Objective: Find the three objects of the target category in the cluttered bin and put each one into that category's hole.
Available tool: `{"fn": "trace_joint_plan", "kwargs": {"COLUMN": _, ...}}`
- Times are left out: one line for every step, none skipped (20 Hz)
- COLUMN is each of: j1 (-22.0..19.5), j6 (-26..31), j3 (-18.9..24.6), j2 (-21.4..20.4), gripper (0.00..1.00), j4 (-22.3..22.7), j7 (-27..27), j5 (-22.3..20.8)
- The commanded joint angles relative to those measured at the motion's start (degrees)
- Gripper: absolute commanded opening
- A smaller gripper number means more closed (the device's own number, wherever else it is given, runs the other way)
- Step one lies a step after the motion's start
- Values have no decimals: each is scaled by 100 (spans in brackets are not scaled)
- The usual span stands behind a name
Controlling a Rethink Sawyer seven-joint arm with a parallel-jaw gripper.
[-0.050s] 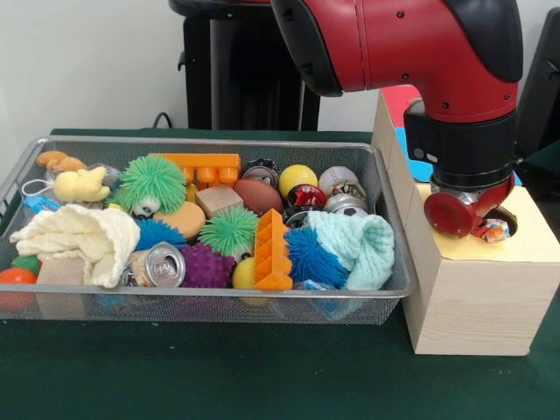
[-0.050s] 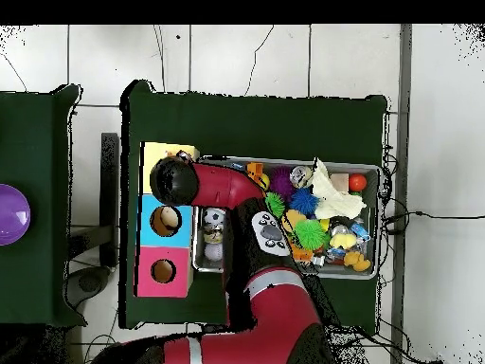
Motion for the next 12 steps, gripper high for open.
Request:
{"fn": "trace_joint_plan", "kwargs": {"j1": -85, "j6": 6, "j3": -43, "j2": 386, "gripper": 0, "j4": 99, "j7": 1044, "j5": -235}}
{"fn": "trace_joint_plan", "kwargs": {"j1": -91, "j6": 0, "j3": -42, "j2": 387, "gripper": 0, "j4": 101, "j7": 1036, "j5": -241}}
{"fn": "trace_joint_plan", "kwargs": {"j1": -93, "j6": -10, "j3": -41, "j2": 393, "gripper": 0, "j4": 97, "j7": 1036, "j5": -243}}
{"fn": "trace_joint_plan", "kwargs": {"j1": -92, "j6": 4, "j3": -43, "j2": 387, "gripper": 0, "j4": 95, "j7": 1034, "j5": -241}}
{"fn": "trace_joint_plan", "kwargs": {"j1": -92, "j6": 11, "j3": -44, "j2": 380, "gripper": 0, "j4": 101, "j7": 1040, "j5": -236}}
{"fn": "trace_joint_plan", "kwargs": {"j1": -96, "j6": 10, "j3": -41, "j2": 375, "gripper": 0, "j4": 106, "j7": 1037, "j5": -238}}
{"fn": "trace_joint_plan", "kwargs": {"j1": -97, "j6": 17, "j3": -37, "j2": 374, "gripper": 0, "j4": 106, "j7": 1034, "j5": -237}}
{"fn": "trace_joint_plan", "kwargs": {"j1": -94, "j6": 22, "j3": -39, "j2": 373, "gripper": 0, "j4": 99, "j7": 1034, "j5": -235}}
{"fn": "trace_joint_plan", "kwargs": {"j1": -89, "j6": 23, "j3": -43, "j2": 375, "gripper": 0, "j4": 95, "j7": 1042, "j5": -230}}
{"fn": "trace_joint_plan", "kwargs": {"j1": -94, "j6": 22, "j3": -45, "j2": 375, "gripper": 0, "j4": 101, "j7": 1044, "j5": -230}}
{"fn": "trace_joint_plan", "kwargs": {"j1": -93, "j6": 28, "j3": -44, "j2": 377, "gripper": 0, "j4": 99, "j7": 1043, "j5": -229}}
{"fn": "trace_joint_plan", "kwargs": {"j1": -97, "j6": 24, "j3": -42, "j2": 380, "gripper": 0, "j4": 98, "j7": 1037, "j5": -232}}
